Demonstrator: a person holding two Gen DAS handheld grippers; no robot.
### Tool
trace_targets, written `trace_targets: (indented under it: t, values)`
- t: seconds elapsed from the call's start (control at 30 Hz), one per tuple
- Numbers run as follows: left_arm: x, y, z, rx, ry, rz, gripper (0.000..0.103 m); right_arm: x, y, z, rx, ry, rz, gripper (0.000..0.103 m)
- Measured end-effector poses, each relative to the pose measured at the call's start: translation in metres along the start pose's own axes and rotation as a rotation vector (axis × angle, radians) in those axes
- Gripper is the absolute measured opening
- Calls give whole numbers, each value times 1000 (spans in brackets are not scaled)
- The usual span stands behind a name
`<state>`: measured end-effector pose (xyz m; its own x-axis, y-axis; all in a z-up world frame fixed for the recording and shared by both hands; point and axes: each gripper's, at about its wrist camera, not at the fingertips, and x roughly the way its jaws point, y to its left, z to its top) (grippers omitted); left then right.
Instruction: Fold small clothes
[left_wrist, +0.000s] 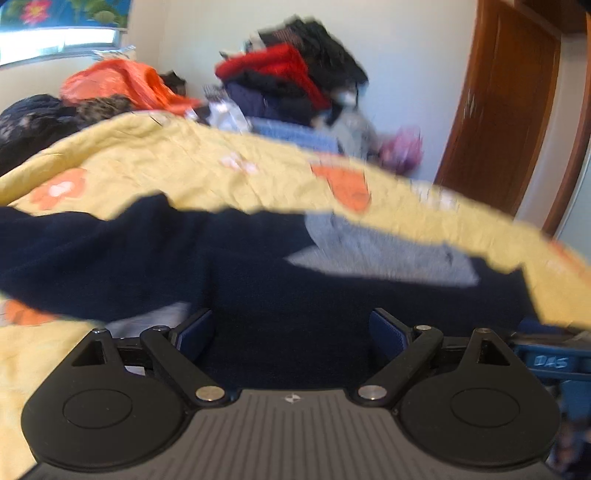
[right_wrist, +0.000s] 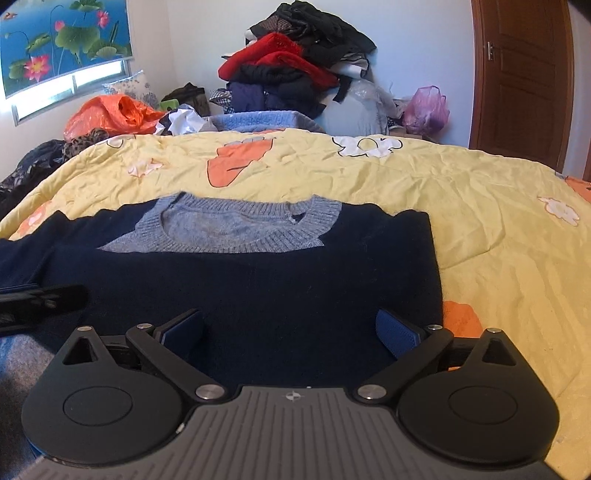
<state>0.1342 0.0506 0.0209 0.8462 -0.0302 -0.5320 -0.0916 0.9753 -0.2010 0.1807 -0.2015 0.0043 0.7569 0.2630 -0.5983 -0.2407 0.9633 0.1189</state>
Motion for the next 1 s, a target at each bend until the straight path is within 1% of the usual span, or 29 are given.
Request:
trace_targets:
  t: [0.07,0.13,0.23,0.33,0.37,0.43,0.53,0.57,0.6,0.67,0.7,0.73,0.77,0.83,0.9,1.0]
  values:
    - [-24,32,6,-79,-66,-13,92,-1,-2,-1,11,-5,9,101]
    - [-41,77,18,-191,-115,26,92,-1,-2,0,11,-6,8,101]
    - [-51,161,39,-424,-142,147,92,0,0,0,8,-6,7,102]
    - [-59,245,46,-694,-176,281,92,0,-1,0,10,-7,9,102]
    - [-60,268,45,-769,-183,296,92,0,-1,0,11,-7,11,102]
    - [-54,302,45,-854,-160,281,92,0,-1,0,12,-7,12,102]
    - [-32,331,47,-898,-88,218,91,-1,-1,0,17,-9,18,103]
    - [-28,335,47,-896,-95,221,90,-1,-2,0,18,-10,19,103]
    - [-25,337,48,-884,-101,242,90,-1,-2,0,19,-11,20,103]
    - [-15,338,49,-864,-69,268,70,-2,-2,0,23,-12,23,103]
    - [-11,339,49,-862,-54,275,45,-2,-2,0,25,-13,24,103]
    - [-7,340,48,-860,-41,288,29,-2,-3,0,26,-13,25,103]
    - [-6,345,46,-851,-37,295,25,-2,-3,0,26,-13,25,103]
    - [-5,344,47,-818,-44,317,16,-2,-3,0,27,-14,26,103]
    - [-6,340,50,-784,-49,335,9,-3,-3,0,27,-14,26,103]
    - [-11,323,60,-701,-65,389,6,-3,-3,0,27,-14,26,103]
